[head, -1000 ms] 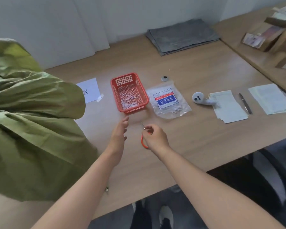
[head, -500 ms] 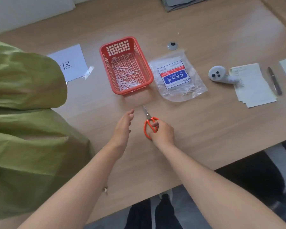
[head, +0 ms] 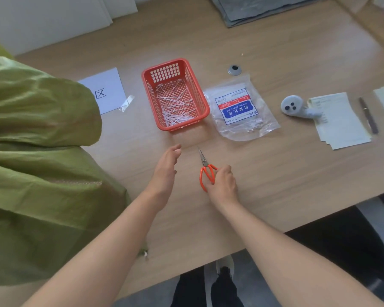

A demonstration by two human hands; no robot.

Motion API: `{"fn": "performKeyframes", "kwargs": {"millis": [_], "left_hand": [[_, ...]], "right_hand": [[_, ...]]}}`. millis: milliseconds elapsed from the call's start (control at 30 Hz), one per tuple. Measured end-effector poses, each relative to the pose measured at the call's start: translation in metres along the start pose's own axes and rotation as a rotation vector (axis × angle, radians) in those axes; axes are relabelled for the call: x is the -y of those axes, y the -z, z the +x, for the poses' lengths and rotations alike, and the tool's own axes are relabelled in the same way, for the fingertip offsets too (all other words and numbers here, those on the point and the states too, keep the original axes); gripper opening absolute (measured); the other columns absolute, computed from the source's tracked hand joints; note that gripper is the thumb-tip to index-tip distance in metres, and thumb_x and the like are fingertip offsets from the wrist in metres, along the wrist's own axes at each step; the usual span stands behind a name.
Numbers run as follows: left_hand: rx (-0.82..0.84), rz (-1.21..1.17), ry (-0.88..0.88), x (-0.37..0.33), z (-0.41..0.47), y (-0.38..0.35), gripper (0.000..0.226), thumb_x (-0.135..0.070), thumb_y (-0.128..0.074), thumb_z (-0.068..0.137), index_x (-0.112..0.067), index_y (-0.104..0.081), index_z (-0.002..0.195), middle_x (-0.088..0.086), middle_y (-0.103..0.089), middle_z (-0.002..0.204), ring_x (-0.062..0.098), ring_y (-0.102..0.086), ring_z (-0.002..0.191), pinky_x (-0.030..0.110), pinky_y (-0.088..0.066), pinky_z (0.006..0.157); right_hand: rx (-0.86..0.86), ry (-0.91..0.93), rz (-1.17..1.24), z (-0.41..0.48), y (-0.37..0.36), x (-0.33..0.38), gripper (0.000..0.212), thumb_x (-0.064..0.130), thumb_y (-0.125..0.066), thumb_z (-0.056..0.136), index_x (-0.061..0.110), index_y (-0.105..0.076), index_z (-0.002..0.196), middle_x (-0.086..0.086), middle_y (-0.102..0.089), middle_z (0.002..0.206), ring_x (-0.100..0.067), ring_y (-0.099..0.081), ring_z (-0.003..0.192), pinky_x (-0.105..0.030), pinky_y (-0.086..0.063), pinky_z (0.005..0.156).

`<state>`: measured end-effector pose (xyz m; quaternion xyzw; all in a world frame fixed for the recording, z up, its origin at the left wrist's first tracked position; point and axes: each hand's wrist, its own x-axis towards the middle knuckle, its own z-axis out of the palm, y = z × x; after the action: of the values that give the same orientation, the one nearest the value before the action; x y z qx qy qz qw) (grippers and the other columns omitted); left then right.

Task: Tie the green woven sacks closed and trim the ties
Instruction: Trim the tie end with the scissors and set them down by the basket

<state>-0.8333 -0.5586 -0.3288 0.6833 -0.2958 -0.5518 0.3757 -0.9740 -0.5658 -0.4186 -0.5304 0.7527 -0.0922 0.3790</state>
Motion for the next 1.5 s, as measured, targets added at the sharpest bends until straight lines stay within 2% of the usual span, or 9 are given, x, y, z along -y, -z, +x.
{"fn": "performKeyframes", "kwargs": {"millis": [100,233,500,733,933,1167,1233,1400,1500], "left_hand": [[-0.016,-0.011,-0.031,-0.011,-0.015,-0.003,0.054,-0.052,-0.041,0.079,-0.037,-0.057,0.128,-0.002,-0.056,0.141,0.018,-0.047,0.134,0.043,-0.037,0.113],[-0.048,-0.026,-0.082,-0.028,-0.038,-0.008,0.053,-0.051,-0.041,0.079,-0.036,-0.060,0.126,-0.002,-0.057,0.137,0.018,-0.048,0.132,0.042,-0.038,0.110],[-0.145,-0.075,-0.264,-0.072,-0.102,-0.006,0.063,-0.051,-0.041,0.080,-0.028,-0.058,0.136,-0.008,-0.060,0.131,0.003,-0.052,0.121,0.035,-0.040,0.096],[-0.205,-0.157,-0.446,-0.113,-0.173,0.005,0.030,-0.045,-0.043,0.093,-0.039,-0.064,0.113,-0.019,-0.063,0.115,-0.017,-0.054,0.102,0.031,-0.039,0.095],[-0.251,-0.229,-0.550,-0.146,-0.235,0.020,0.055,-0.045,-0.045,0.089,-0.024,-0.058,0.139,0.000,-0.054,0.146,0.012,-0.044,0.137,0.040,-0.029,0.119],[-0.359,-0.300,-0.665,-0.172,-0.290,0.062,0.040,-0.033,-0.042,0.102,-0.022,-0.060,0.136,0.004,-0.055,0.146,0.021,-0.042,0.143,0.041,-0.030,0.118],[-0.392,-0.306,-0.685,-0.172,-0.304,0.077,0.047,-0.042,-0.046,0.092,-0.024,-0.062,0.133,0.005,-0.057,0.144,0.023,-0.046,0.141,0.044,-0.030,0.121],[-0.461,-0.346,-0.690,-0.167,-0.325,0.121,0.046,-0.049,-0.046,0.086,-0.034,-0.064,0.126,0.000,-0.065,0.125,0.022,-0.062,0.119,0.040,-0.048,0.101],[-0.485,-0.358,-0.706,-0.160,-0.330,0.149,0.050,-0.045,-0.045,0.093,-0.027,-0.061,0.136,-0.001,-0.063,0.131,0.006,-0.060,0.114,0.026,-0.043,0.083]], "right_hand": [[0.031,0.017,0.122,-0.008,0.011,0.004,0.040,0.021,-0.070,0.090,0.002,-0.054,0.122,-0.016,-0.064,0.125,-0.034,-0.059,0.122,-0.036,-0.045,0.097],[0.054,0.087,0.311,-0.021,0.029,0.018,0.014,0.022,-0.065,0.085,0.009,-0.070,0.085,-0.005,-0.074,0.086,-0.032,-0.066,0.098,-0.039,-0.055,0.083],[0.035,0.214,0.589,-0.065,0.074,0.062,0.043,0.062,-0.063,0.077,0.020,-0.068,0.080,0.001,-0.076,0.075,-0.024,-0.075,0.077,-0.050,-0.063,0.077],[0.049,0.403,0.704,-0.131,0.124,0.105,0.025,0.036,-0.065,0.097,0.018,-0.067,0.080,-0.003,-0.078,0.077,-0.027,-0.077,0.075,-0.053,-0.064,0.073],[-0.001,0.589,0.634,-0.183,0.165,0.135,0.030,0.043,-0.065,0.098,0.018,-0.073,0.084,0.005,-0.078,0.078,-0.017,-0.076,0.078,-0.046,-0.064,0.078],[0.074,0.735,0.719,-0.236,0.189,0.176,0.033,0.042,-0.067,0.097,0.014,-0.072,0.082,-0.007,-0.078,0.077,-0.033,-0.076,0.079,-0.058,-0.062,0.074],[0.091,0.777,0.712,-0.252,0.185,0.187,0.030,0.041,-0.068,0.096,0.016,-0.072,0.081,-0.006,-0.078,0.077,-0.032,-0.076,0.079,-0.057,-0.061,0.075],[0.153,0.831,0.662,-0.280,0.162,0.215,0.027,0.042,-0.069,0.094,0.019,-0.073,0.082,-0.001,-0.078,0.077,-0.022,-0.076,0.074,-0.055,-0.062,0.072],[0.180,0.858,0.640,-0.294,0.145,0.232,0.023,0.039,-0.070,0.095,0.019,-0.073,0.085,-0.001,-0.078,0.080,-0.022,-0.075,0.075,-0.052,-0.063,0.074]]}}
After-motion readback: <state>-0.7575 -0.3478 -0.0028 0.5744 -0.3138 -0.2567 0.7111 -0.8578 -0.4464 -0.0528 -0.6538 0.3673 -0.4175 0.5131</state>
